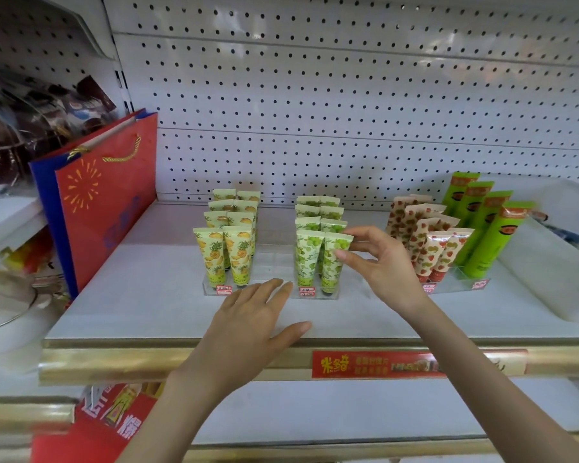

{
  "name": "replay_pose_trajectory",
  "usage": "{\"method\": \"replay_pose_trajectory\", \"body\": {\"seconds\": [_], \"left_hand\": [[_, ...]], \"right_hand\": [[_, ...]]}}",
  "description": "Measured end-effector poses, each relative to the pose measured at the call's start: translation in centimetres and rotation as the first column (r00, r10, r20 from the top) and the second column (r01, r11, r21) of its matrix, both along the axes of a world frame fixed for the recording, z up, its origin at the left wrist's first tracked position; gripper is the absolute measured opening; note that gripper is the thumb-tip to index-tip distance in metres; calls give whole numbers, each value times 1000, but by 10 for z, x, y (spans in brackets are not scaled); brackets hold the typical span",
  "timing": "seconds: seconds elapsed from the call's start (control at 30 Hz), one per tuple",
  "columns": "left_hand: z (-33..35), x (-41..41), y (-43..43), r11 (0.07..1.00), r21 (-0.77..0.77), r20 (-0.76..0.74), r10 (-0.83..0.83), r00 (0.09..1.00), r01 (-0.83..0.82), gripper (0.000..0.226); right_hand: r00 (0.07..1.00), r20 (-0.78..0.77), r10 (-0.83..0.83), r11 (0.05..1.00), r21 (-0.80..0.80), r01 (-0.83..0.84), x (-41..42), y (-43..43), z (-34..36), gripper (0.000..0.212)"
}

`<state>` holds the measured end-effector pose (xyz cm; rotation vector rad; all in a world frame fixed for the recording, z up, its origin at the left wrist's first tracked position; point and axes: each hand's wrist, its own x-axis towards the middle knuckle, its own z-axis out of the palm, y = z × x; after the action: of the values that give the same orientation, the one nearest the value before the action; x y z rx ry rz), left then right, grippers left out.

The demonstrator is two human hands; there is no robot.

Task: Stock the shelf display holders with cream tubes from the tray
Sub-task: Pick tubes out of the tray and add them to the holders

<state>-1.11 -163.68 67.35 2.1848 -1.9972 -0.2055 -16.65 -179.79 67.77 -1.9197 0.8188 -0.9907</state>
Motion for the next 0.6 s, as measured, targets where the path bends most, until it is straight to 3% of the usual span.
{"method": "replay_pose_trajectory", "body": {"seconds": [0.23,0.4,0.47,0.6], "left_hand": [[6,4,1,996,-59,17,-61,998,62,79],[18,7,-2,984,-126,71,-120,990,128,94],[25,7,-3,978,-138,90,-143,986,155,92],[38,3,-9,965,-178,146,-166,975,191,95]], "right_hand": [[992,-60,-108,992,-77,103,-14,15,10,10],[949,-252,-190,972,-186,145,-32,36,17,31],[863,-443,-243,942,-319,101,-43,48,21,50],[574,-728,-375,897,-441,28,-66,71,29,80]]}}
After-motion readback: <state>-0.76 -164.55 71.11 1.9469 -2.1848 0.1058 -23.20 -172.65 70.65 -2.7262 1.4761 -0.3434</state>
